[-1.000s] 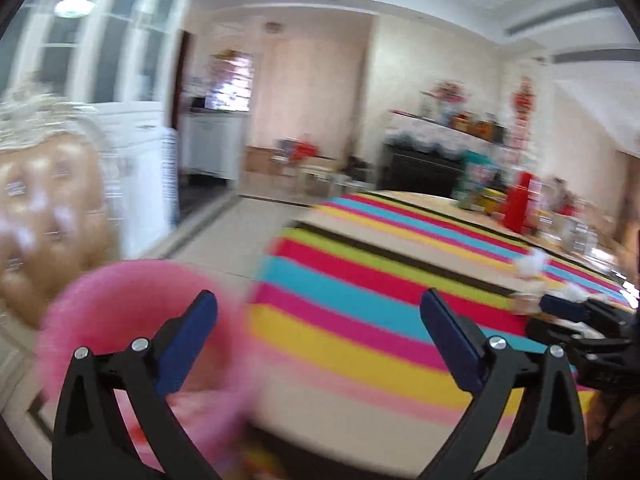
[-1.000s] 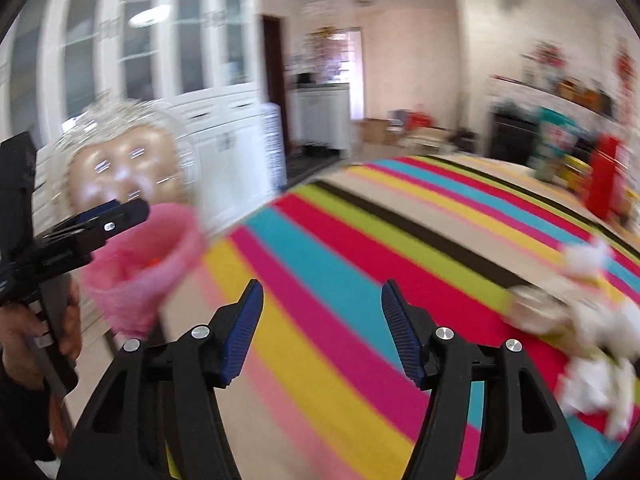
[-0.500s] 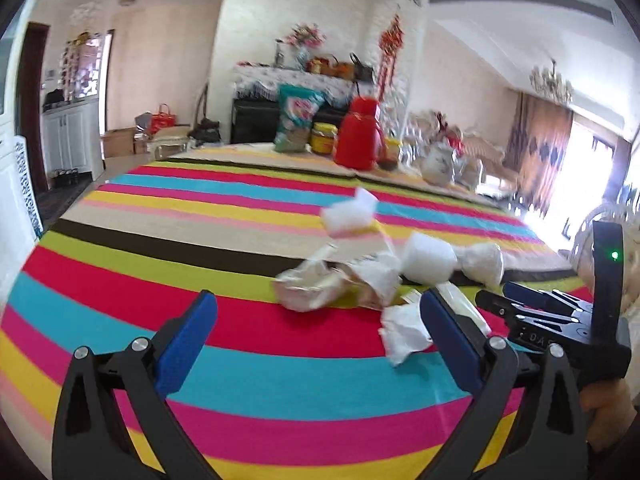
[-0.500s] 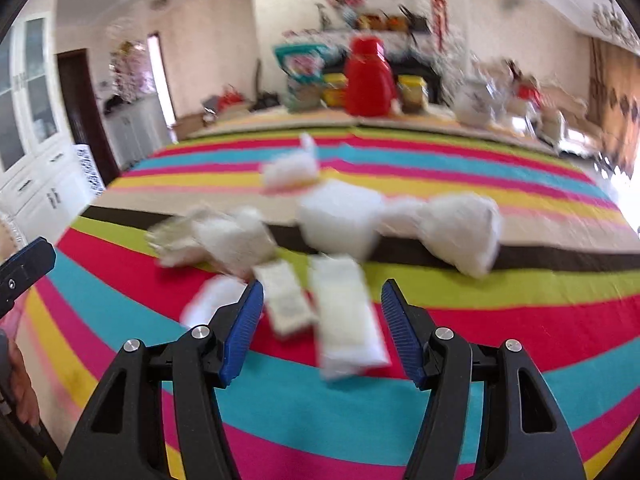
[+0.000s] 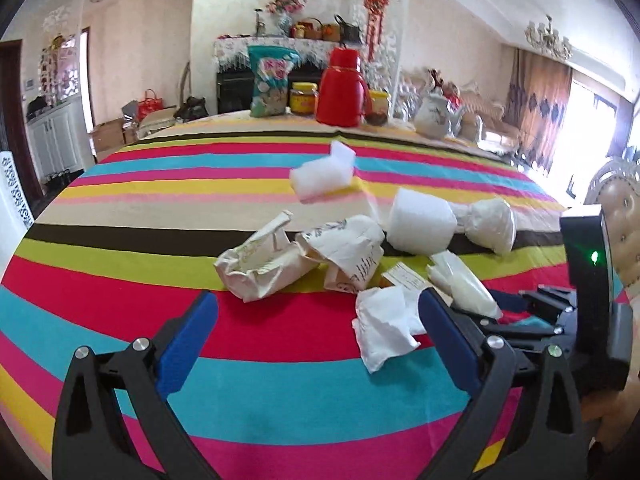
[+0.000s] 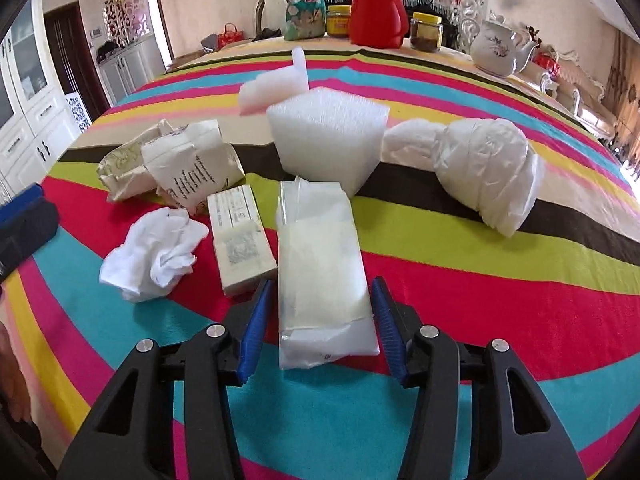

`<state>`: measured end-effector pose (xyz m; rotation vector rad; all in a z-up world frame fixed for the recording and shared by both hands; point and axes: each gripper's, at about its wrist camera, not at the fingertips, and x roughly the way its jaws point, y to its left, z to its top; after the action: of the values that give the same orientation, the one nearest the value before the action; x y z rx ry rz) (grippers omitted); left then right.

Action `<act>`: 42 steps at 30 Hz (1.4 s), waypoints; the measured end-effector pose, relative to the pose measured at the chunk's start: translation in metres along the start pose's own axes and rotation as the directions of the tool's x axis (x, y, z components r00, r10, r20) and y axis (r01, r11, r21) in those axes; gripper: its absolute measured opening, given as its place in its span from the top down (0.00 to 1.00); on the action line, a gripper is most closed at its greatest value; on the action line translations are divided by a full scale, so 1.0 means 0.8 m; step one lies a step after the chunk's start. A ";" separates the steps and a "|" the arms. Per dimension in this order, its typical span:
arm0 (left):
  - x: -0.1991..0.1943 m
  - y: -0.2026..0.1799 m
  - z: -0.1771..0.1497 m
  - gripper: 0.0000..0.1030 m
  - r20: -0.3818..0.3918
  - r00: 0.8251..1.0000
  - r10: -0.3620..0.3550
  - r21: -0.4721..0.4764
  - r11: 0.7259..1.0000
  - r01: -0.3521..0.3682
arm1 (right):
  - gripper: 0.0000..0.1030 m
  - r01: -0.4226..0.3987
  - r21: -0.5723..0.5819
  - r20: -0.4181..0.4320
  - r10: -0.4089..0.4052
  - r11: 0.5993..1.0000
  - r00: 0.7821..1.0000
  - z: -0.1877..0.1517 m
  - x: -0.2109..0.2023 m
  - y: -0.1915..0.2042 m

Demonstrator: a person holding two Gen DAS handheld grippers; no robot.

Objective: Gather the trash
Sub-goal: 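Grasp a white tissue with the left tool while the right tool grasps a white paper packet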

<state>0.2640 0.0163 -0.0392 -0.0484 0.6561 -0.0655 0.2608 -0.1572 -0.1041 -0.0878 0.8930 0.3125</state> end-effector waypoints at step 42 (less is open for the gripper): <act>0.034 -0.017 -0.007 0.86 -0.012 0.995 -0.103 0.007 0.995 0.103 | 0.72 -0.016 0.145 0.164 -0.008 0.989 0.986 -0.011 -0.044 -0.046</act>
<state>0.2812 0.0004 -0.0589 -0.0747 0.6649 -0.1682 0.2449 -0.2020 -0.0842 0.0748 0.7495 0.2529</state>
